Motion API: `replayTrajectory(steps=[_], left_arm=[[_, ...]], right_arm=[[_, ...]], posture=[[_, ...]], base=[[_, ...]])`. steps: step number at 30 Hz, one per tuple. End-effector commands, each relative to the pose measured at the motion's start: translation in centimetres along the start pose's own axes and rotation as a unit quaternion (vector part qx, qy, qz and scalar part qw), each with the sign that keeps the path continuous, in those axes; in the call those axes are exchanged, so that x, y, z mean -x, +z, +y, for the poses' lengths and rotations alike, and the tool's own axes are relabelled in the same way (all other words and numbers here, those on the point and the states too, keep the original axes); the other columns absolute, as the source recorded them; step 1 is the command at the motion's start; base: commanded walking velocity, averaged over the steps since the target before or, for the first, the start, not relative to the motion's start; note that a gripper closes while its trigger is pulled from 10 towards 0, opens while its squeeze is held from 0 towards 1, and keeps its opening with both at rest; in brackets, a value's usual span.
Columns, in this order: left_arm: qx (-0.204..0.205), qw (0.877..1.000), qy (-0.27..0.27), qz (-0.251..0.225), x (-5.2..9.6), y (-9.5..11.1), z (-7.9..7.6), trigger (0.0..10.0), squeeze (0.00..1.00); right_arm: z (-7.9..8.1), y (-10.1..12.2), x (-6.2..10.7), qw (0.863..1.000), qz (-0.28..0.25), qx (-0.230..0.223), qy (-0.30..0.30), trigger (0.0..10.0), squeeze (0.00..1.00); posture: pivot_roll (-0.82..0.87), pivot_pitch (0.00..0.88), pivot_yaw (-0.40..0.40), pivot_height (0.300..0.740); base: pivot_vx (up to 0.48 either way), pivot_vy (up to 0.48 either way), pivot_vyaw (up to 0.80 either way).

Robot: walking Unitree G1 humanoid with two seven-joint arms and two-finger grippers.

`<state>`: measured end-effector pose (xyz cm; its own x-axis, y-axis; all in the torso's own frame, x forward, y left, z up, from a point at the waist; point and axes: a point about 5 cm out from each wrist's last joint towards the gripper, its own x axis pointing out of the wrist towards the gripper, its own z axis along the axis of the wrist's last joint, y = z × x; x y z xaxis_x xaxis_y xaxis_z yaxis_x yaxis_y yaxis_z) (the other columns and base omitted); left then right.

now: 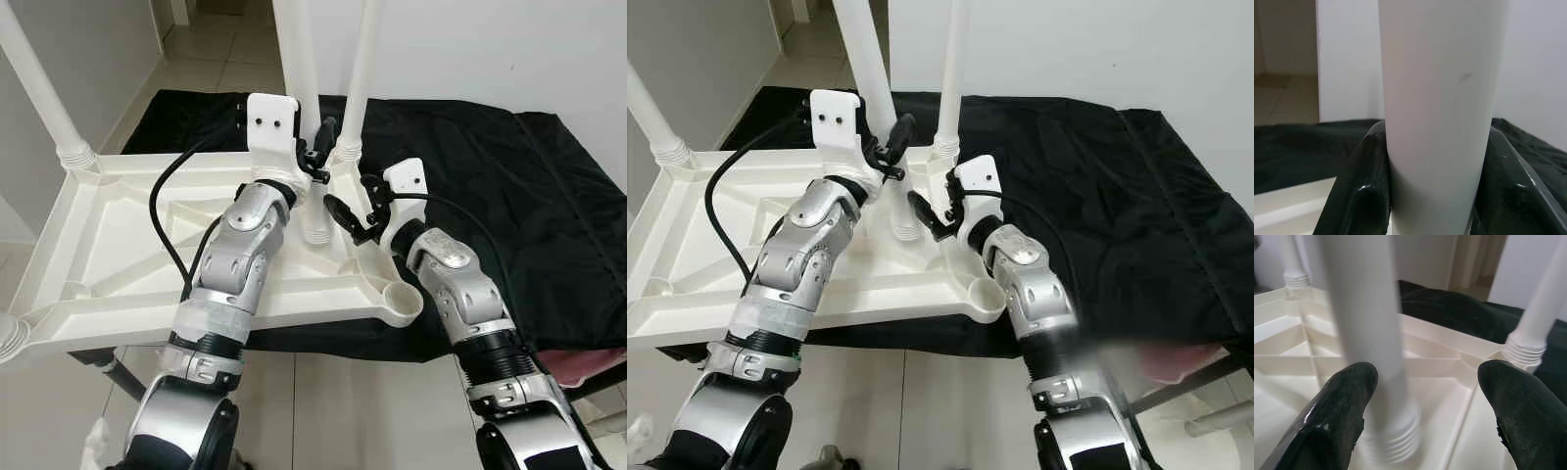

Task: Building children table

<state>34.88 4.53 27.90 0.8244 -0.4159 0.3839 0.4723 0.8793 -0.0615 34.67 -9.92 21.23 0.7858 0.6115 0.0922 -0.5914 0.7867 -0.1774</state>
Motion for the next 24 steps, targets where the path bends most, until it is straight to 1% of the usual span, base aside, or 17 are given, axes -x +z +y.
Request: replayTrajectory(steps=[1, 5, 7, 11, 15, 17, 19, 21, 24], left_arm=[[-0.002, 0.998, -0.048, -0.035, -0.8, 1.5, -2.1, 10.0, 0.0], [-0.006, 0.998, -0.047, -0.038, -1.0, 1.6, -2.1, 10.0, 0.0], [-0.01, 0.998, -0.047, -0.04, -1.2, 1.9, -2.0, 10.0, 0.0], [-0.01, 0.998, -0.046, -0.042, -1.3, 1.9, -2.0, 10.0, 0.0], [-0.011, 0.998, -0.046, -0.042, -1.2, 1.9, -1.9, 10.0, 0.0], [-0.01, 0.998, -0.049, -0.042, -1.1, 1.8, -2.1, 10.0, 0.0], [-0.01, 0.998, -0.049, -0.042, -1.1, 1.8, -2.1, 10.0, 0.0], [-0.002, 0.998, -0.052, -0.042, -1.0, 1.8, -2.6, 10.0, 0.0], [0.0, 0.998, -0.053, -0.042, -1.0, 1.7, -2.7, 10.0, 0.0]], right_arm=[[1.1, -0.9, -0.2, 0.999, 0.023, -0.001, 0.036, 10.0, 0.0], [1.0, -1.0, 0.0, 0.999, 0.027, 0.003, 0.043, 10.0, 0.0], [1.0, -1.2, 0.3, 0.998, 0.031, 0.007, 0.059, 10.0, 0.0], [1.0, -1.2, 0.4, 0.998, 0.032, 0.006, 0.058, 10.0, 0.0], [0.7, -1.1, 0.3, 0.999, 0.027, 0.009, 0.042, 10.0, 0.0], [0.2, -0.8, 0.0, 0.999, 0.019, 0.014, 0.023, 10.0, 0.0], [0.2, -0.8, 0.0, 0.999, 0.019, 0.014, 0.023, 10.0, 0.0], [-0.3, -0.4, -0.6, 1.0, 0.009, 0.007, 0.002, 10.0, 0.0], [-0.4, -0.3, -0.8, 1.0, 0.004, 0.004, -0.004, 10.0, 0.0]], posture=[[0.03, 0.042, -0.053, 0.74], [0.03, 0.046, -0.054, 0.74], [0.03, 0.048, -0.055, 0.74], [0.03, 0.044, -0.054, 0.74], [0.03, 0.039, -0.055, 0.74], [0.03, 0.03, -0.056, 0.74], [0.03, 0.03, -0.056, 0.74], [0.03, 0.019, -0.061, 0.74], [0.04, 0.018, -0.063, 0.74]], base=[[0.0, 0.0, 0.0], [0.0, 0.0, 0.0], [0.0, 0.0, 0.0], [0.0, 0.0, 0.0], [0.0, 0.0, 0.0], [0.0, 0.0, 0.0], [0.0, 0.0, 0.0], [0.0, 0.0, 0.0], [0.0, 0.0, 0.0]])
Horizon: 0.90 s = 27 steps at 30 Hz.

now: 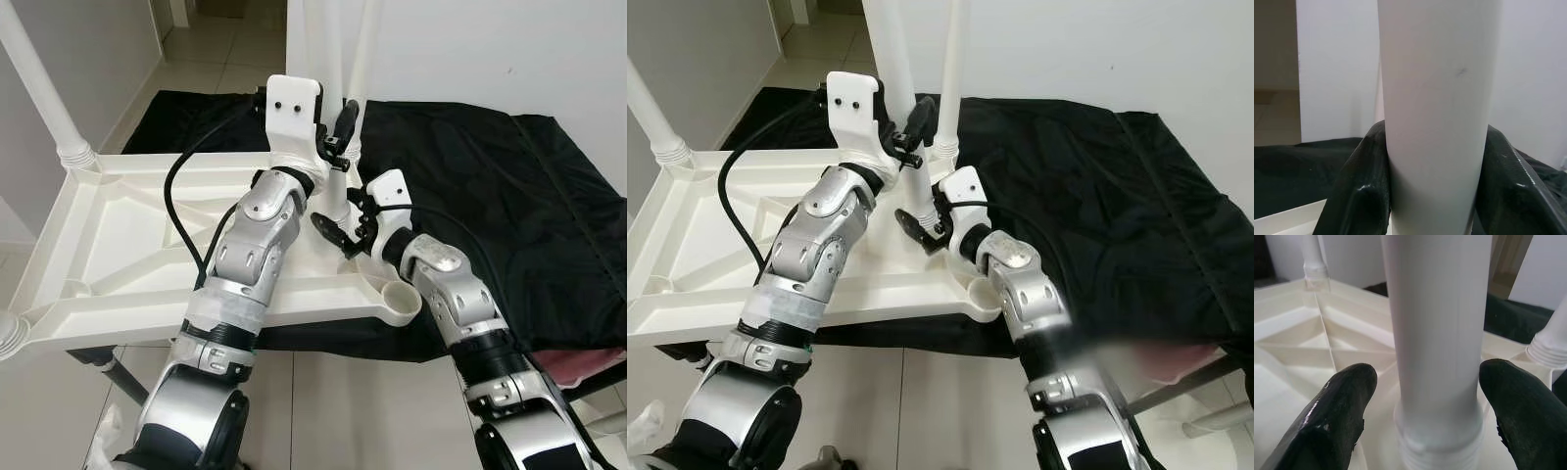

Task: Building children table

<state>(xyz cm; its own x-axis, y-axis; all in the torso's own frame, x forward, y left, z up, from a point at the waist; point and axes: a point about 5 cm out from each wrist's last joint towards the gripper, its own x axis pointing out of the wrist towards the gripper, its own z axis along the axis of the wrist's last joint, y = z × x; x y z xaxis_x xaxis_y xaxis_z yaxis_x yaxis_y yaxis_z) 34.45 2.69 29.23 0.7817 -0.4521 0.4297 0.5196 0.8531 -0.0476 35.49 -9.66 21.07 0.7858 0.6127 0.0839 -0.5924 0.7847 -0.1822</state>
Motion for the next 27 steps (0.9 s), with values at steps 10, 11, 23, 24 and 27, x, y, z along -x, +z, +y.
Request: replayTrajectory(steps=[10, 11, 23, 24, 27], left_arm=[[0.002, 0.999, -0.036, -0.017, -0.1, 0.6, -1.6, 10.0, 0.0], [0.002, 0.999, -0.036, -0.018, -0.1, 0.6, -1.7, 10.0, 0.0], [0.006, 0.999, -0.049, -0.017, -0.1, 0.5, -2.5, 10.0, 0.0], [0.006, 0.999, -0.051, -0.016, 0.0, 0.5, -2.6, 10.0, 0.0], [0.006, 0.998, -0.055, -0.015, 0.0, 0.3, -2.9, 10.0, 0.0]], right_arm=[[-0.1, 0.3, -1.1, 1.0, -0.023, 0.0, -0.02, 10.0, 0.0], [-0.1, 0.3, -1.2, 1.0, -0.021, 0.001, -0.019, 10.0, 0.0], [-0.5, 0.6, -1.8, 0.999, -0.028, 0.028, -0.017, 10.0, 0.0], [-0.5, 0.7, -1.8, 0.999, -0.029, 0.029, -0.017, 8.9, 0.0], [-0.5, 0.8, -1.8, 0.998, -0.032, 0.041, -0.018, 8.6, 0.0]], posture=[[0.05, 0.004, -0.071, 0.74], [0.05, 0.003, -0.072, 0.74], [0.04, 0.0, -0.073, 0.74], [0.04, 0.0, -0.073, 0.74], [0.04, 0.0, -0.073, 0.74]], base=[[0.0, 0.0, 0.0], [0.0, 0.0, 0.0], [0.0, 0.0, 0.0], [0.0, 0.0, 0.0], [0.0, 0.0, 0.0]])
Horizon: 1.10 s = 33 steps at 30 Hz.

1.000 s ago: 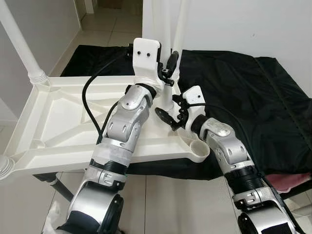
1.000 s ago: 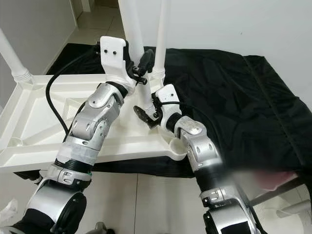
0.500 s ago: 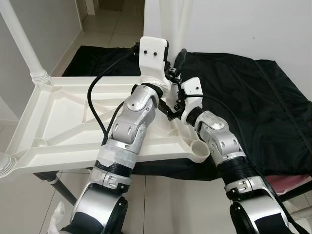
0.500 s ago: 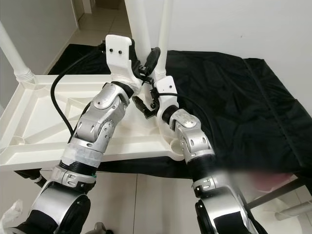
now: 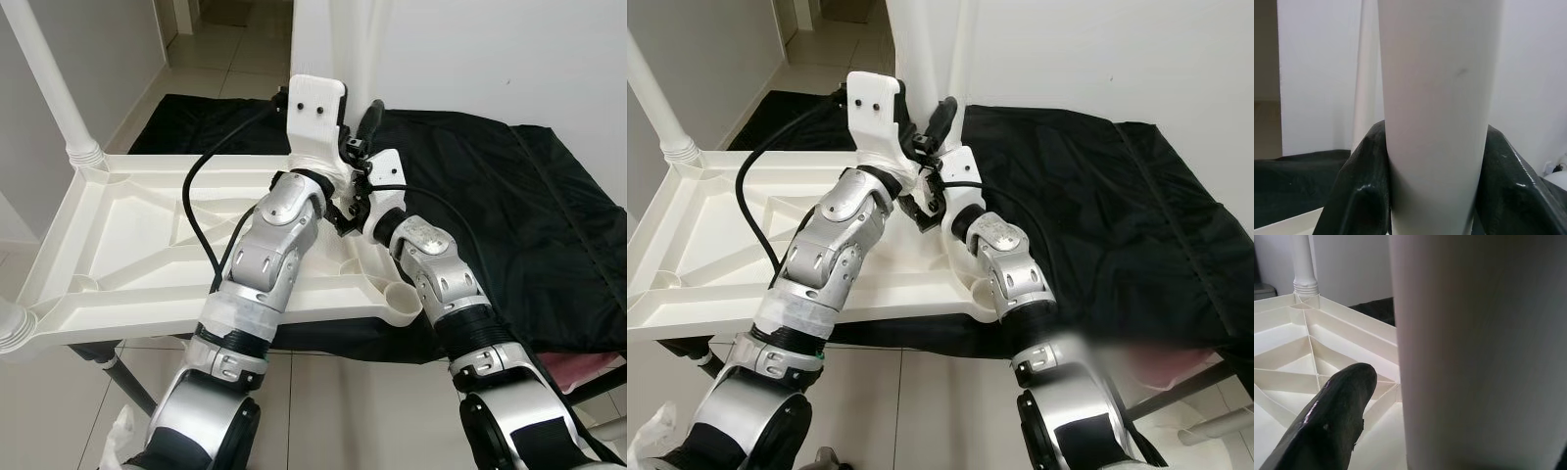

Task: Building children table

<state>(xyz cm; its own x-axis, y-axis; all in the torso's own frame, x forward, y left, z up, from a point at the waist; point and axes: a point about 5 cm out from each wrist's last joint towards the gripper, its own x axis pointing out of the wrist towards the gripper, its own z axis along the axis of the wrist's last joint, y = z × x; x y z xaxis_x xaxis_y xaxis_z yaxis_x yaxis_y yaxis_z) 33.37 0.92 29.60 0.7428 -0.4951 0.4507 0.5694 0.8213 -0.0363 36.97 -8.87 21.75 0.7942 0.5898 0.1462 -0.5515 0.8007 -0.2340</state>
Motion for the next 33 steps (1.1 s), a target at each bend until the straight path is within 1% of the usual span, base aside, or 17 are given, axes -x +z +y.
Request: replayTrajectory(steps=[1, 2, 3, 4, 5, 7, 8, 17, 23, 24, 25, 28, 32, 33], left_arm=[[-0.001, 1.0, -0.028, -0.003, 0.1, 0.0, -0.9, 10.0, 0.0], [-0.001, 1.0, -0.029, -0.002, 0.1, 0.0, -1.0, 10.0, 0.0], [-0.001, 1.0, -0.031, -0.002, 0.1, 0.0, -1.0, 10.0, 0.0], [-0.001, 1.0, -0.031, -0.002, 0.1, -0.1, -1.1, 10.0, 0.0], [-0.001, 0.999, -0.032, -0.002, 0.1, -0.1, -1.2, 10.0, 0.0], [0.0, 0.999, -0.033, -0.002, 0.1, -0.1, -1.2, 10.0, 0.0], [0.0, 0.999, -0.034, -0.003, 0.1, 0.0, -1.3, 10.0, 0.0], [-0.002, 0.999, -0.039, -0.005, 0.0, 0.1, -1.5, 10.0, 0.0], [-0.01, 0.999, -0.05, -0.009, 0.0, 0.3, -1.7, 10.0, 0.0], [-0.004, 0.999, -0.052, -0.01, 0.0, 0.3, -1.7, 10.0, 0.48], [0.006, 0.998, -0.053, -0.012, 0.0, 0.4, -1.6, 10.0, 1.0], [0.016, 0.998, -0.054, -0.014, 0.0, 0.6, -1.5, 10.0, 1.0], [0.013, 0.998, -0.055, -0.017, 0.0, 0.9, -1.2, 10.0, 1.0], [0.018, 0.998, -0.056, -0.019, 0.0, 1.1, -1.2, 10.0, 0.27]], right_arm=[[-0.2, 0.3, -0.1, 1.0, -0.006, 0.012, 0.001, 9.4, 0.0], [-0.1, 0.3, -0.2, 1.0, -0.005, 0.011, 0.003, 8.5, 0.0], [-0.1, 0.3, -0.1, 1.0, -0.005, 0.012, 0.005, 6.7, 0.0], [-0.1, 0.3, -0.1, 1.0, -0.004, 0.014, 0.007, 6.7, 0.0], [-0.1, 0.2, -0.1, 1.0, -0.004, 0.014, 0.007, 1.8, 0.0], [-0.1, 0.2, -0.1, 1.0, -0.004, 0.014, 0.007, 1.8, 0.0], [-0.1, 0.1, -0.1, 1.0, -0.004, 0.013, 0.005, 0.0, 0.0], [-0.4, -0.2, 0.0, 1.0, -0.002, 0.005, -0.004, 0.0, 0.0], [-0.8, -0.3, 0.0, 0.999, 0.001, -0.011, -0.033, 0.0, 0.0], [-0.9, -0.3, 0.0, 0.999, 0.001, -0.013, -0.041, 0.6, 0.0], [-1.0, -0.4, 0.0, 0.999, 0.003, -0.014, -0.05, 10.0, 0.0], [-1.2, -0.5, 0.0, 0.998, 0.007, -0.019, -0.066, 10.0, 0.0], [-1.3, -0.6, 0.0, 0.996, 0.012, -0.029, -0.08, 10.0, 0.0], [-1.3, -0.7, 0.0, 0.996, 0.013, -0.032, -0.084, 10.0, 0.0]], posture=[[0.04, 0.0, -0.073, 0.74], [0.04, 0.0, -0.073, 0.74], [0.04, 0.0, -0.072, 0.74], [0.04, 0.0, -0.072, 0.74], [0.04, 0.0, -0.072, 0.74], [0.04, 0.0, -0.072, 0.74], [0.04, 0.0, -0.072, 0.74], [0.03, 0.001, -0.071, 0.74], [0.04, 0.005, -0.073, 0.74], [0.04, 0.006, -0.074, 0.74], [0.04, 0.014, -0.071, 0.74], [0.03, 0.021, -0.066, 0.74], [0.03, 0.027, -0.059, 0.74], [0.03, 0.028, -0.057, 0.74]], base=[[0.0, 0.0, 0.0], [0.0, 0.0, 0.0], [0.0, 0.0, 0.0], [0.0, 0.0, 0.0], [0.0, 0.0, 0.0], [0.0, 0.0, 0.0], [0.0, 0.0, 0.0], [0.0, 0.0, 0.0], [0.0, 0.0, 0.0], [0.0, 0.0, 0.0], [0.0, 0.0, 0.0], [0.0, 0.0, 0.0], [0.0, 0.0, 0.0], [0.0, 0.0, 0.0]])
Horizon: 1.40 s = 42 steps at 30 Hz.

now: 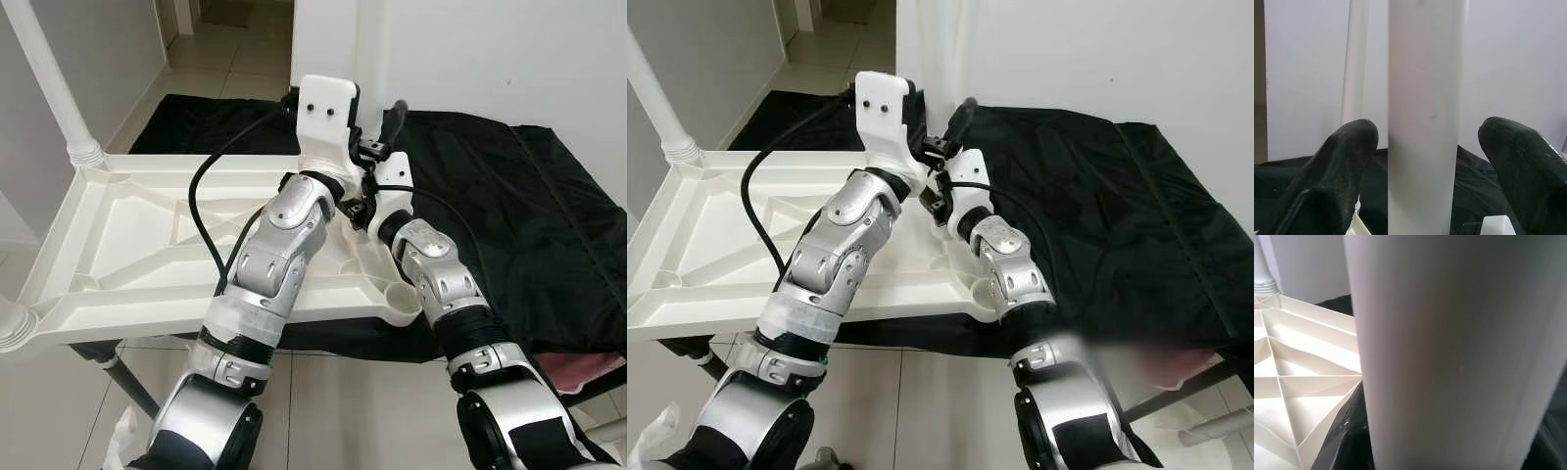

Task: Building children table

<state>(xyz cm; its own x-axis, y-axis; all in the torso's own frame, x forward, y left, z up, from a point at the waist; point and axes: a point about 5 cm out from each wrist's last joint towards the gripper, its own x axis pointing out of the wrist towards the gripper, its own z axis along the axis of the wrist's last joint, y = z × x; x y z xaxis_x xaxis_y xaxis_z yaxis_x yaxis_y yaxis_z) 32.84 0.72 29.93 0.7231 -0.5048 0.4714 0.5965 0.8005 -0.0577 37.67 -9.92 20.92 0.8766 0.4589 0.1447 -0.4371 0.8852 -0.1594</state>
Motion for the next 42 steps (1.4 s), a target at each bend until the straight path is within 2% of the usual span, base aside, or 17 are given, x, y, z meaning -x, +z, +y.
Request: replayTrajectory(steps=[1, 2, 3, 5, 10, 21, 24, 25, 28, 33, 36, 38, 42], left_arm=[[0.006, 0.999, -0.047, -0.01, -0.2, 0.7, -0.7, 10.0, 0.27], [0.006, 0.999, -0.047, -0.01, -0.2, 0.7, -0.7, 10.0, 0.27], [0.013, 0.999, -0.049, -0.012, -0.2, 0.9, -0.6, 10.0, 0.0], [0.027, 0.998, -0.048, -0.018, -0.1, 1.3, -0.3, 10.0, 0.0], [0.028, 0.999, -0.042, -0.017, 0.1, 1.3, 0.0, 10.0, 0.0], [0.056, 0.998, 0.003, -0.016, 2.1, 0.9, 2.3, 10.0, 0.0], [0.041, 0.999, 0.004, -0.002, 2.7, 0.4, 2.7, 10.0, 0.0], [0.018, 1.0, -0.002, 0.015, 3.3, -0.4, 2.8, 10.0, 0.0], [-0.002, 0.999, -0.014, 0.032, 4.1, -1.3, 2.7, 10.0, 0.0], [0.015, 0.998, -0.031, 0.052, 4.8, -2.2, 2.3, 10.0, 0.0], [-0.029, 0.994, -0.064, 0.084, 6.2, -3.9, 1.6, 10.0, 0.0], [-0.062, 0.987, -0.099, 0.109, 7.4, -5.2, 1.1, 10.0, 0.0], [-0.084, 0.98, -0.121, 0.133, 8.3, -6.2, 0.8, 10.0, 0.0]], right_arm=[[-0.3, 0.4, -0.2, 1.0, -0.003, -0.007, -0.01, 10.0, 0.0], [-0.3, 0.4, -0.2, 1.0, -0.003, -0.007, -0.01, 10.0, 0.0], [-0.3, 0.3, -0.1, 1.0, -0.004, -0.01, -0.014, 10.0, 0.0], [-0.4, 0.2, 0.1, 0.999, -0.007, -0.019, -0.03, 10.0, 0.0], [-0.7, 0.2, 0.3, 0.998, -0.013, -0.027, -0.048, 10.0, 0.0], [-1.6, -0.6, 1.7, 0.993, -0.018, -0.047, -0.11, 10.0, 0.0], [-1.9, -0.8, 1.9, 0.991, -0.013, -0.051, -0.122, 10.0, 0.0], [-2.1, -1.0, 2.2, 0.989, -0.012, -0.056, -0.133, 10.0, 0.0], [-2.2, -1.1, 2.4, 0.988, -0.012, -0.059, -0.141, 10.0, 0.0], [-2.2, -1.2, 2.6, 0.988, -0.01, -0.054, -0.146, 10.0, 0.0], [-2.2, -1.4, 2.8, 0.988, -0.011, -0.051, -0.146, 10.0, 0.0], [-2.4, -1.5, 3.0, 0.988, -0.01, -0.049, -0.147, 10.0, 0.0], [-2.4, -1.6, 3.2, 0.988, -0.009, -0.049, -0.149, 10.0, 0.0]], posture=[[0.03, 0.028, -0.057, 0.74], [0.03, 0.028, -0.057, 0.74], [0.03, 0.029, -0.053, 0.74], [0.03, 0.032, -0.048, 0.74], [0.02, 0.034, -0.045, 0.74], [0.02, 0.047, -0.024, 0.74], [0.02, 0.049, -0.024, 0.74], [0.02, 0.051, -0.023, 0.74], [0.02, 0.052, -0.024, 0.74], [0.02, 0.053, -0.024, 0.74], [0.02, 0.055, -0.024, 0.74], [0.02, 0.057, -0.024, 0.74], [0.02, 0.056, -0.024, 0.74]], base=[[0.0, 0.0, 0.0], [0.0, 0.0, 0.0], [0.0, 0.0, 0.0], [0.0, 0.0, 0.0], [0.0, 0.0, 0.0], [0.0, 0.0, 0.0], [0.0, 0.0, 0.0], [0.0, 0.0, 0.0], [0.0, 0.0, 0.0], [0.0, 0.0, 0.0], [0.0, 0.0, 0.0], [0.0, 0.0, 0.0], [0.0, 0.0, 0.0]])
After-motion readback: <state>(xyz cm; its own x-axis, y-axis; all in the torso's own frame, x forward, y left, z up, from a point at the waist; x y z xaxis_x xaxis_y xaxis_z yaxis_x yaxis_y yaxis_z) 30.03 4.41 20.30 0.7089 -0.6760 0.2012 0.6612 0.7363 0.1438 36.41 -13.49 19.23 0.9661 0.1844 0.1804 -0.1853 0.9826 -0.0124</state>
